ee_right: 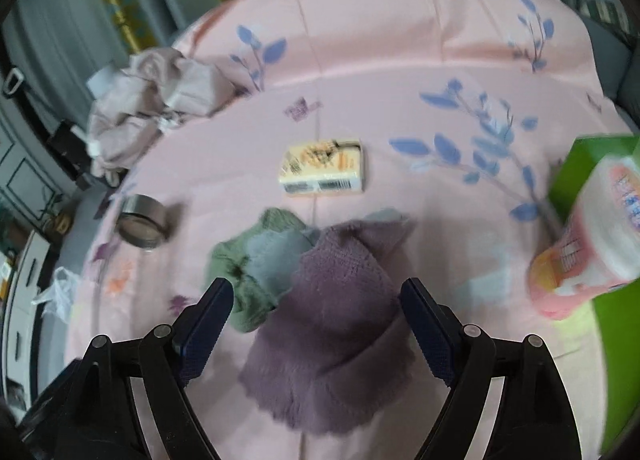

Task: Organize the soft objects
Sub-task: 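Grasp the purple knit towel with the right tool and lift it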

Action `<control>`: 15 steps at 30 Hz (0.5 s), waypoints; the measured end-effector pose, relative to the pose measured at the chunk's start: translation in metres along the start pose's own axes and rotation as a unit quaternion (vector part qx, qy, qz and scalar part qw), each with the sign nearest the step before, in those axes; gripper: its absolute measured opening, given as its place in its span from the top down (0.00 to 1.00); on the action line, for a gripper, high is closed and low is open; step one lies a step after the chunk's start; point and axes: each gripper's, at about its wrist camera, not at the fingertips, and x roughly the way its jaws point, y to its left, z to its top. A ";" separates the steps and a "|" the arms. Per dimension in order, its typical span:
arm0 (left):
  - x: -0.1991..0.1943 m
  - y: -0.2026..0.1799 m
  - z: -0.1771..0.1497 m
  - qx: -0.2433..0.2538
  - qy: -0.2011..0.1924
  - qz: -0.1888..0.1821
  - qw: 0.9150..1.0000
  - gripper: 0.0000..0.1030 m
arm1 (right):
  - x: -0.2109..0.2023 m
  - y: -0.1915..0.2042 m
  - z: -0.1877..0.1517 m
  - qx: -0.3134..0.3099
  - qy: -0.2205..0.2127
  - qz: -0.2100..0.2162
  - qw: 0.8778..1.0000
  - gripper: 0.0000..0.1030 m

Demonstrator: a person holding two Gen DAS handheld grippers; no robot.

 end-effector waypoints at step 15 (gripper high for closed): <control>0.000 0.003 0.001 -0.006 0.007 -0.014 1.000 0.01 | -0.055 -0.011 -0.018 -0.002 0.040 0.071 0.997 0.80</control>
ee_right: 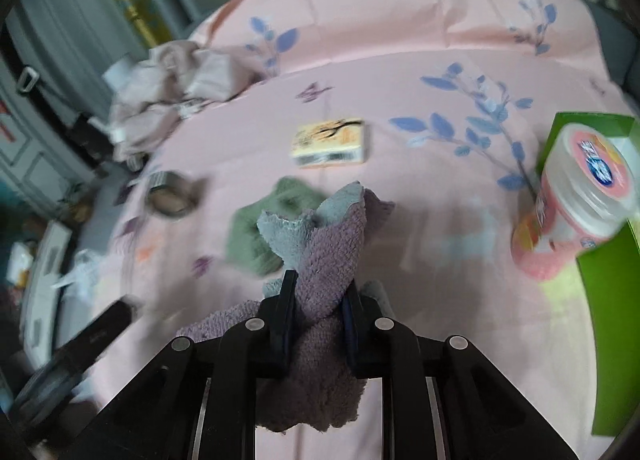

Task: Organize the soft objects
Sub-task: 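Grasp the purple knit towel with the right tool and lift it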

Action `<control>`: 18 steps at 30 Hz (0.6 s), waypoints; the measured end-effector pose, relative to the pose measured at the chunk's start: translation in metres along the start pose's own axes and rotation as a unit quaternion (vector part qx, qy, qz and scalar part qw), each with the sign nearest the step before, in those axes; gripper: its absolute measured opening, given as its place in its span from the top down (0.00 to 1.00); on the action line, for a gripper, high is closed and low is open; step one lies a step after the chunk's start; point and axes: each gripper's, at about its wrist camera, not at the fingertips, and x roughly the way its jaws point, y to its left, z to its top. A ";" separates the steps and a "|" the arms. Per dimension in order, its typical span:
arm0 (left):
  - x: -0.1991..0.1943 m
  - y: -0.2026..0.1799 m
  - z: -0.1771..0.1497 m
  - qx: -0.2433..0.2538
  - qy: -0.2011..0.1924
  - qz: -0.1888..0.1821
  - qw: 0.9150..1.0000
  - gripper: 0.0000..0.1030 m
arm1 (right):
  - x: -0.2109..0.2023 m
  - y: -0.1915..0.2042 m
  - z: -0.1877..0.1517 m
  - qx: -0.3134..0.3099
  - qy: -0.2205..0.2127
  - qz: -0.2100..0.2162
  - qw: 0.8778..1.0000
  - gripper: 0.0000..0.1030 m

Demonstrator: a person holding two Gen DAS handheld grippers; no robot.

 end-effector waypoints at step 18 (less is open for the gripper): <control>0.012 -0.021 -0.014 0.037 0.041 -0.033 0.998 0.02 | 0.031 -0.003 -0.018 -0.046 0.070 -0.060 0.995 0.40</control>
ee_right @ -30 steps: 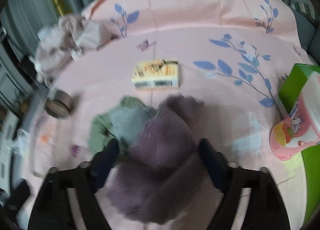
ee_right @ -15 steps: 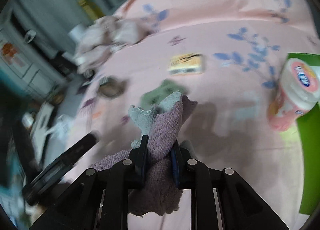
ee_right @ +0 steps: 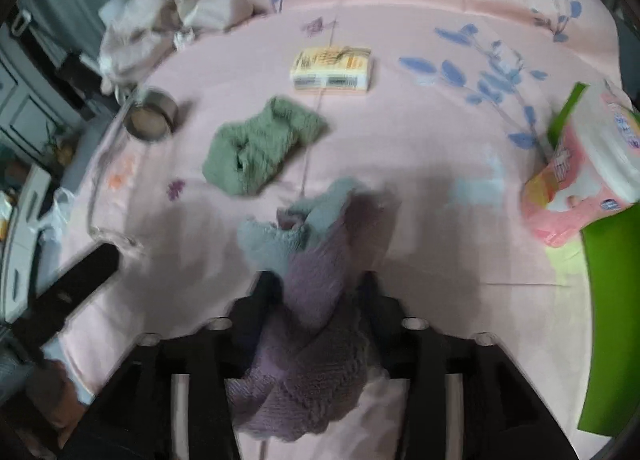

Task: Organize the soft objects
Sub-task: 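Grasp the purple knit towel with the right tool and lift it, then carry the purple towel with the right tool over the green box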

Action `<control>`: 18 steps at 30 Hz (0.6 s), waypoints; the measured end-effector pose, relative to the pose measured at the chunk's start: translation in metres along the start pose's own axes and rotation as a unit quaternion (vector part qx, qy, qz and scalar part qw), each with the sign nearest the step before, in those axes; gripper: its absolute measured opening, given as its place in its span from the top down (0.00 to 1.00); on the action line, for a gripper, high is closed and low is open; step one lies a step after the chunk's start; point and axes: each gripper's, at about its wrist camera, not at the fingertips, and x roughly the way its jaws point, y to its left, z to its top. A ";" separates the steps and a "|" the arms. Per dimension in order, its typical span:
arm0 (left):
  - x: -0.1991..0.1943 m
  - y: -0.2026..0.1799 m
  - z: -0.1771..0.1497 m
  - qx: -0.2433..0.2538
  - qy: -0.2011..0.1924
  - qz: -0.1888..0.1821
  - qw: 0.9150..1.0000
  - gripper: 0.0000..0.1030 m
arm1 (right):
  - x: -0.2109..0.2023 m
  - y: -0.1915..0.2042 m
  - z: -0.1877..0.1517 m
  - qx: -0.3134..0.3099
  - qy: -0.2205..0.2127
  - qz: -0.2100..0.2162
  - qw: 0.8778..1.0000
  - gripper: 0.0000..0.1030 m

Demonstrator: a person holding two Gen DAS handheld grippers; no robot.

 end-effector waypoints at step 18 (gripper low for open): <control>0.053 -0.063 -0.043 0.080 0.100 -0.070 0.989 0.30 | 0.018 -0.029 -0.006 0.075 0.047 0.102 0.991 0.40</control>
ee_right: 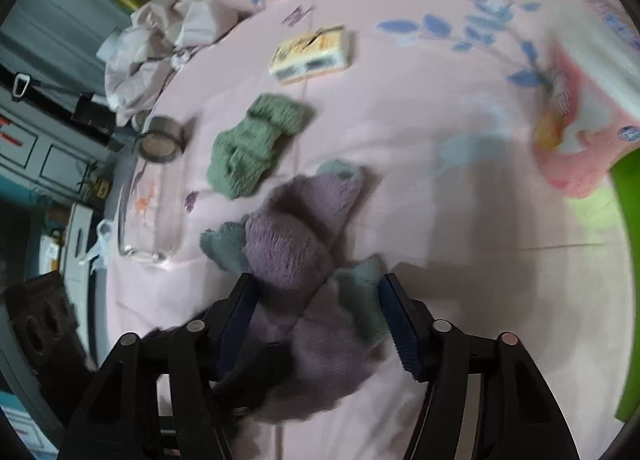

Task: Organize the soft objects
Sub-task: 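Carry the purple towel with the right tool over the green box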

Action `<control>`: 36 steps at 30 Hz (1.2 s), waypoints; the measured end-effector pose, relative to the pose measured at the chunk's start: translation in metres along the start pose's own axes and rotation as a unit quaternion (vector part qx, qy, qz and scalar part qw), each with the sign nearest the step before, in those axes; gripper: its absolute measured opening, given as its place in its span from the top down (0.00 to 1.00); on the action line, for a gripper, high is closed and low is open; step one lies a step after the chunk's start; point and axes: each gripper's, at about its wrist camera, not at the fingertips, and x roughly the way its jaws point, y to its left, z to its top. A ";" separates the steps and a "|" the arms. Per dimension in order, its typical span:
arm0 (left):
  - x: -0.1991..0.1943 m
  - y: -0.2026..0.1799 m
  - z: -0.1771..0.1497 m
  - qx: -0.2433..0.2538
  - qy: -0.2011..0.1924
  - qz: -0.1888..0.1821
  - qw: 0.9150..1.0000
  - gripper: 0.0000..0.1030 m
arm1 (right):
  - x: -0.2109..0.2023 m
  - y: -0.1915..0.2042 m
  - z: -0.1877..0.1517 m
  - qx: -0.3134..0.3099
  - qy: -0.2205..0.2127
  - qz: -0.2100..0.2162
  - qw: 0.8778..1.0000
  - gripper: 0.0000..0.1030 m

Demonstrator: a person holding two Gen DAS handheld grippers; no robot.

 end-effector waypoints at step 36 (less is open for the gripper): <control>-0.029 -0.242 0.039 0.278 -0.136 -0.112 0.944 0.76 | -0.204 -0.111 -0.008 0.086 -0.311 0.048 0.945 0.67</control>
